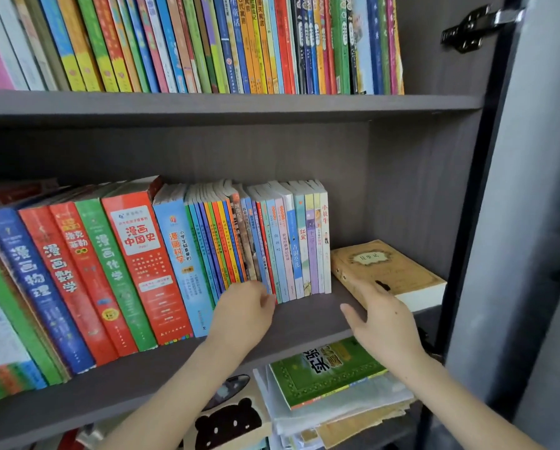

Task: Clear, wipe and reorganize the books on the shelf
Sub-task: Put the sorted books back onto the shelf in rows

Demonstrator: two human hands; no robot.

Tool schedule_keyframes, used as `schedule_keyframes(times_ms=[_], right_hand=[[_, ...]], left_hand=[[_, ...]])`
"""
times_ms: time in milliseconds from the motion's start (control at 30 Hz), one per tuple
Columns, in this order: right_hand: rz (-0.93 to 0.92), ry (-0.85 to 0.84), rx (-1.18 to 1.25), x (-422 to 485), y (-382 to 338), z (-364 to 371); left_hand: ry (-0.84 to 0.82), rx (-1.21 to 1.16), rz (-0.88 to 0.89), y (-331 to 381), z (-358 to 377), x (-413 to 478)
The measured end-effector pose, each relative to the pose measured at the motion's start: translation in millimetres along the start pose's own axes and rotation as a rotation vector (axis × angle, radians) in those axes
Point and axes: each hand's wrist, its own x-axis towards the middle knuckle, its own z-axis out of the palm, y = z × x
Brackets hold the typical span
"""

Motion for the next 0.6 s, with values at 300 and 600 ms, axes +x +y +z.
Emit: schedule_keyframes(times_ms=[300,600], right_hand=[[-0.044,-0.11,0.006,-39,18,-10],[-0.309,-0.429,0.102,-58,49,13]], left_hand=[[-0.084,0.039,0.074,27,20,-16],[0.0,0.109,-0.397,55,36,-114]])
